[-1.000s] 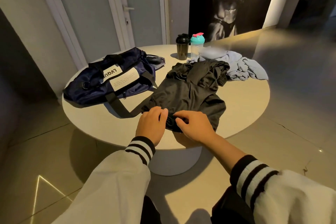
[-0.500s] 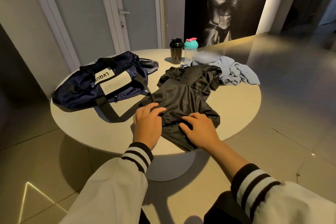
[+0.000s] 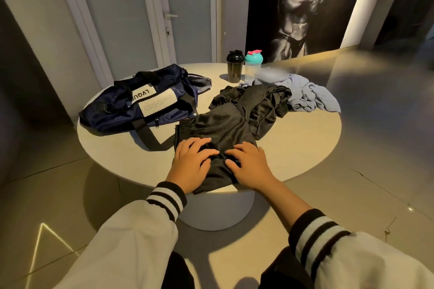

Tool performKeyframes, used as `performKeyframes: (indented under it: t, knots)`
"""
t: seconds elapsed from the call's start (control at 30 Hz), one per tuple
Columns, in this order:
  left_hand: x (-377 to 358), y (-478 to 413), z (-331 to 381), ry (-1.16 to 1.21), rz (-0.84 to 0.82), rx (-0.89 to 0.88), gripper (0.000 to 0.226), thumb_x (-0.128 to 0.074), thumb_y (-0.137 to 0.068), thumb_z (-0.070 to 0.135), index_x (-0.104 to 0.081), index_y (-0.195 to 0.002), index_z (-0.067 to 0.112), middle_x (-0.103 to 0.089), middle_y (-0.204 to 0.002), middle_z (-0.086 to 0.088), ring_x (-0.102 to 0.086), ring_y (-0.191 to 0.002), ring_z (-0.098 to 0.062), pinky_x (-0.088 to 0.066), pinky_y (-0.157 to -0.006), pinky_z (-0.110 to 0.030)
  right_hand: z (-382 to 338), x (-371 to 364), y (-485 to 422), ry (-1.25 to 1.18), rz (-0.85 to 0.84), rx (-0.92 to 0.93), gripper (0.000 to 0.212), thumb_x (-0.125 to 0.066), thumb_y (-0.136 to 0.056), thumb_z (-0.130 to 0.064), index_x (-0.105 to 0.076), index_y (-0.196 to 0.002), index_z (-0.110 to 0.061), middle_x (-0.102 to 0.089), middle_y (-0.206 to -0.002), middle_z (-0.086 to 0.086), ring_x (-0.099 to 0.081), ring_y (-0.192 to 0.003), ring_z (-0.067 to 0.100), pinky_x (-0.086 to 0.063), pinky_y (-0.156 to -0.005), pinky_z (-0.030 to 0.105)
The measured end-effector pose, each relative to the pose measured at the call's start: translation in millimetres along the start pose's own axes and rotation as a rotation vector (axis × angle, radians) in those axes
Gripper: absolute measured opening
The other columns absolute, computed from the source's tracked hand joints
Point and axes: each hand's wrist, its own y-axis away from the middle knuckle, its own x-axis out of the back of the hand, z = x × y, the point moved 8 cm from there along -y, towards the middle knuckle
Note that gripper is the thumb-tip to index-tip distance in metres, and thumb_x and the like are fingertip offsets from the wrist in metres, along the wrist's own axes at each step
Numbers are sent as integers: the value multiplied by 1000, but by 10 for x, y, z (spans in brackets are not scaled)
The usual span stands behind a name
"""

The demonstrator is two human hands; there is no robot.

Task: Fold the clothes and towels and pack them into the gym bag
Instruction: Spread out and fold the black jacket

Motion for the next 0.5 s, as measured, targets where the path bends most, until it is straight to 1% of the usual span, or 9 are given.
performKeyframes:
  t: [0.03, 0.07, 0.1, 0.17, 0.23, 0.3, 0.37, 0.43, 0.5]
  knots:
    - [1, 32, 11, 67, -4, -15, 33, -48, -97, 38, -66, -124, 33, -53, -142, 8, -37, -134, -14, -25, -118, -52, -4, -58, 37, -10, -13, 5, 46, -44, -98, -48, -63, -132, -25, -58, -134, 1, -46, -128, 24, -34, -105, 42]
    - [-24, 59, 8, 106, -54, -3, 40, -44, -96, 51, -64, -126, 34, -54, -140, 10, -40, -133, -12, -23, -119, -50, 0, -81, 59, -26, -3, 7, 45, -46, -100, -46, -62, -135, -22, -58, -135, 3, -46, -127, 24, -34, -106, 38]
    - [-72, 88, 3, 110, -129, 7, 51, -38, -92, 64, -61, -130, 36, -51, -143, 11, -37, -137, -12, -16, -123, -48, 4, -74, 73, -46, 11, -2, 43, -47, -101, -44, -61, -136, -22, -57, -137, 4, -45, -128, 23, -32, -106, 34]
    - [-183, 167, 5, 58, -298, -13, 75, -33, -80, 84, -50, -139, 41, -37, -155, 11, -19, -149, -16, 1, -124, -42, 14, -60, 94, -76, 13, -21, 42, -46, -102, -43, -60, -137, -22, -57, -138, 3, -44, -129, 21, -31, -106, 31]
    - [-258, 245, 22, 22, -432, -50, 95, -36, -66, 96, -39, -145, 45, -21, -162, 11, 0, -153, -17, 10, -122, -42, 19, -62, 129, -86, 4, -6, 46, -46, -102, -45, -56, -139, -22, -58, -136, 1, -46, -128, 22, -35, -104, 34]
    - [-278, 317, 29, -3, -498, -75, 101, -45, -61, 95, -31, -149, 46, -12, -165, 11, 8, -153, -16, 15, -120, -42, -1, -54, 185, -116, -6, 12, 53, -43, -98, -51, -53, -142, -23, -58, -137, -1, -45, -132, 24, -37, -106, 38]
    - [-258, 339, 22, -1, -489, -83, 96, -60, -67, 85, -32, -149, 45, -13, -164, 12, 6, -153, -15, 17, -119, -38, 6, -38, 214, -154, 11, 26, 54, -41, -95, -55, -55, -139, -27, -59, -138, -6, -43, -135, 23, -38, -108, 41]
    - [-199, 323, 9, 63, -447, -56, 84, -70, -73, 73, -40, -146, 44, -22, -162, 13, -3, -153, -14, 16, -118, -34, 4, 2, 220, -228, 35, 56, 48, -44, -94, -56, -60, -131, -30, -63, -128, -12, -52, -125, 16, -44, -102, 38]
    - [-151, 298, -22, 129, -437, -18, 76, -73, -74, 67, -48, -142, 43, -29, -160, 13, -10, -152, -12, 13, -118, -33, 12, 60, 219, -342, 53, 71, 43, -51, -93, -57, -64, -125, -32, -64, -122, -17, -57, -114, 5, -47, -97, 33]
